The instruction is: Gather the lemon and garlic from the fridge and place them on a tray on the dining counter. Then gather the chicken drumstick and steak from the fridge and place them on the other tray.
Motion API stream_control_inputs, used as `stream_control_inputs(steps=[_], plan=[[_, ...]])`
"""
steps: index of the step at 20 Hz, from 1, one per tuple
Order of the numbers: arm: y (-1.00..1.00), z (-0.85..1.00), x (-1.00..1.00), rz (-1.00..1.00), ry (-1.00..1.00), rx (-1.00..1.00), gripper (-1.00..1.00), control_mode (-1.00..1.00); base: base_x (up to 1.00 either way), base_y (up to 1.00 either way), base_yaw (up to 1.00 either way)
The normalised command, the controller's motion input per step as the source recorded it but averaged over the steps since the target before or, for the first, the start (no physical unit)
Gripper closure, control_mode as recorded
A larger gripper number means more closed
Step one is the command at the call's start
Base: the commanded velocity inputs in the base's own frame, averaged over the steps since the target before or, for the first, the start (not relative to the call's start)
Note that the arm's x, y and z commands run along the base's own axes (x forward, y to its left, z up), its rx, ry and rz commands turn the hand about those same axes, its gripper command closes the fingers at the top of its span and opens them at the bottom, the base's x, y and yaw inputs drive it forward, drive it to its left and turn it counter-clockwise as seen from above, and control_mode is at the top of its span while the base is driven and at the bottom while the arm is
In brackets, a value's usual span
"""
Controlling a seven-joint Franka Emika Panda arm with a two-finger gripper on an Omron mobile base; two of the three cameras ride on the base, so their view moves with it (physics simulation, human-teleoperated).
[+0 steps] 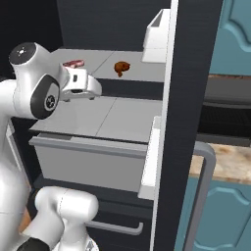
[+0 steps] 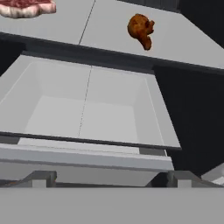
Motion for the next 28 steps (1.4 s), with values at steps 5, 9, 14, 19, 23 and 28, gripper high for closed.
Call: stream_control_inputs(steps=[5,9,14,19,23,28], plan=[[-0.04,0.22,0.46,-0.12,-0.02,0.00,-1.00,-1.00,0.00,0.00,0.00],[-0.10,0.00,0.76,-0.04,0.00,0.00,-1.00,-1.00,0.00,0.00,0.00],[-0.19,0.00,0.50,0.01,0.00,0.00,-1.00,-1.00,0.00,0.00,0.00],[-0.21,0.00,0.31,0.00,0.00,0.00,-1.00,-1.00,0.00,0.00,0.00],[-0.05,0.00,0.43,0.00,-0.05,0.00,-1.00,-1.00,0.00,0.00,0.00],[-0.09,0.00,0.63,0.00,0.00,0.03,-1.00,-1.00,0.00,0.00,0.00]])
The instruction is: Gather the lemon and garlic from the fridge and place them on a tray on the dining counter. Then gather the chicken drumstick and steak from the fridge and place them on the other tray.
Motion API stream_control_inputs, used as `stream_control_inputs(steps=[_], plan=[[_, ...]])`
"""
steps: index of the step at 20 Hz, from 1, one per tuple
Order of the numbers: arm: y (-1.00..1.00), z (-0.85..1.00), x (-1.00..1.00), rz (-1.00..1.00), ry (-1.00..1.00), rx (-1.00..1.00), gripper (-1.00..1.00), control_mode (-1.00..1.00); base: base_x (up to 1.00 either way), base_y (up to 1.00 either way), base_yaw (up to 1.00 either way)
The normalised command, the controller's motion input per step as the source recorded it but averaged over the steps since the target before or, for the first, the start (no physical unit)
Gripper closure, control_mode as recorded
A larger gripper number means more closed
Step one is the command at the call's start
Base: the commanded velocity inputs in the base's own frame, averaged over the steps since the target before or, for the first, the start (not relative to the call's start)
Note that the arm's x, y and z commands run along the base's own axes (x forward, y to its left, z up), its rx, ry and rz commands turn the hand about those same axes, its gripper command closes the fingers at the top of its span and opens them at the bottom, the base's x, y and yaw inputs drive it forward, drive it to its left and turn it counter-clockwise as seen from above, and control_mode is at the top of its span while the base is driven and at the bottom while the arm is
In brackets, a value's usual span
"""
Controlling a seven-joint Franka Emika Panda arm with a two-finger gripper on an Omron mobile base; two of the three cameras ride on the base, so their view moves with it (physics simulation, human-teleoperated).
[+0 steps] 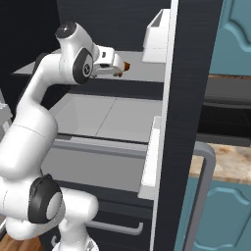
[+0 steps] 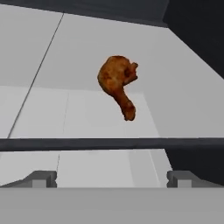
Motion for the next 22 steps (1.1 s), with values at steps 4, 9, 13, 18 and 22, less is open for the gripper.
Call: stream_control_inputs(steps=[4,9,13,18,22], plan=[[-0.15,0.00,0.53,0.00,0.02,0.07,-1.00,-1.00,0.00,0.00,0.00],[-0.06,-0.02,0.52,0.00,0.09,0.07,-1.00,-1.00,0.00,0.00,0.00],[0.00,-0.13,0.57,0.00,0.13,0.03,-1.00,-1.00,0.00,0.00,0.00],[-0.02,-0.39,0.40,0.00,0.03,-0.01,-1.00,-1.00,0.00,0.00,0.00],[-0.09,-0.16,0.23,0.00,0.00,-0.01,-1.00,-1.00,0.00,0.00,0.00]])
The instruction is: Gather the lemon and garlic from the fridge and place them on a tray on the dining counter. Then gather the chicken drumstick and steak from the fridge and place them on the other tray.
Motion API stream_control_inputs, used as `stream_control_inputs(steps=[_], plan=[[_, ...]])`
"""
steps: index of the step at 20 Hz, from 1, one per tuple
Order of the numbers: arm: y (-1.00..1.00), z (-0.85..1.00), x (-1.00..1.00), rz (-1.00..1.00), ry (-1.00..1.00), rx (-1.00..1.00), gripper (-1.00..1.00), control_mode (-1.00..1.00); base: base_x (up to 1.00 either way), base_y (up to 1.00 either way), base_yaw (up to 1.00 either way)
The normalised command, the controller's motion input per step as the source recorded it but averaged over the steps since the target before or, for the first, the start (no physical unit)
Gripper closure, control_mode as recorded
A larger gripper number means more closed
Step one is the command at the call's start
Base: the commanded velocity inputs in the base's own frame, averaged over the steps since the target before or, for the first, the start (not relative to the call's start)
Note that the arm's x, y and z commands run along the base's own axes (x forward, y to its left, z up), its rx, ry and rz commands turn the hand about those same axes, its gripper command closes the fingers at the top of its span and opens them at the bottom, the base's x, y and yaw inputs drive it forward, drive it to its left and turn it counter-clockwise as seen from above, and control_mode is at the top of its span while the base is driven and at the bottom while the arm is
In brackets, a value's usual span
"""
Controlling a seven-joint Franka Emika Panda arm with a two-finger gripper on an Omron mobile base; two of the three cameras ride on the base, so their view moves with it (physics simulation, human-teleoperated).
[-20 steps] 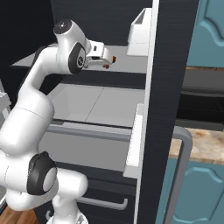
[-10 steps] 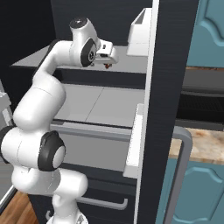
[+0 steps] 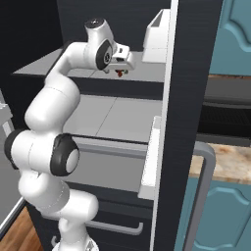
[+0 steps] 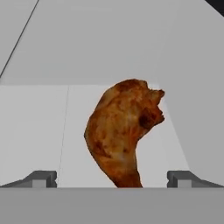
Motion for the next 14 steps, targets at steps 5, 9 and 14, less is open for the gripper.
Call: stream_control_inputs(steps=[5,9,14], plan=[[-0.11,-0.23,0.24,0.00,0.00,0.00,-1.00,-1.00,0.00,0.00,0.00],[-0.06,-0.32,0.18,0.00,0.00,0.00,-1.00,-1.00,0.00,0.00,0.00],[0.06,-0.53,0.02,0.01,0.00,0.00,1.00,-1.00,0.00,0.00,0.00]])
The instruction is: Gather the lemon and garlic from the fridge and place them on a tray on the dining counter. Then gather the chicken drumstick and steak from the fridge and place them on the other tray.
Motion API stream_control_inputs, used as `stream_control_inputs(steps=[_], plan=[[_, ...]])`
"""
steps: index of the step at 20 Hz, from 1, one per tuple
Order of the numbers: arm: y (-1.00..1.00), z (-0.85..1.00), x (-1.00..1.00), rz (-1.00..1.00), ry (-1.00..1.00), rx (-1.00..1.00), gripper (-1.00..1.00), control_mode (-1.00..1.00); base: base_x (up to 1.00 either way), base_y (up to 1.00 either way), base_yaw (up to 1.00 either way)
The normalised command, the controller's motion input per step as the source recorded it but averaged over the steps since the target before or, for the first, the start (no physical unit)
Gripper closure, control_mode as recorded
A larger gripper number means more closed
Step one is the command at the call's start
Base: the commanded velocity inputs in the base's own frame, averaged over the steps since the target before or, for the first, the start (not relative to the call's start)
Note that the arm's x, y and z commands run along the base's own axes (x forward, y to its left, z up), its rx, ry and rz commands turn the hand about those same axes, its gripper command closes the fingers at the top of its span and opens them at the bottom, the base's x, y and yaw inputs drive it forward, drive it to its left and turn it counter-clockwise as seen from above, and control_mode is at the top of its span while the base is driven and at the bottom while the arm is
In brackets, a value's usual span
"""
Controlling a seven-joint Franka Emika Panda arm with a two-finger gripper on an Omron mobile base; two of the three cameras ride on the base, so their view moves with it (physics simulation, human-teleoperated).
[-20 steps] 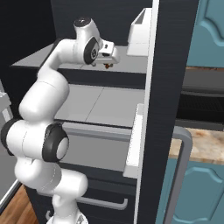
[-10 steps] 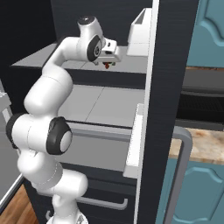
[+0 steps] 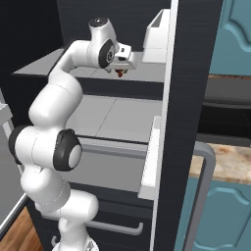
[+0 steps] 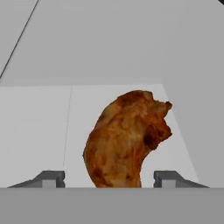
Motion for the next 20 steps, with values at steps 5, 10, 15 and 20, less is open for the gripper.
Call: stream_control_inputs(steps=[5,10,15,20], plan=[[0.31,-0.58,-0.11,0.01,-0.04,0.00,1.00,-1.00,0.00,0.00,0.00],[0.26,-0.26,-0.64,0.02,-0.10,0.00,1.00,-1.00,0.00,0.00,0.00],[0.20,-0.01,-0.91,0.01,-0.08,0.00,1.00,-1.00,0.00,0.00,0.00],[0.02,0.05,-1.00,0.00,-0.02,0.05,1.00,-1.00,0.00,0.00,0.00]])
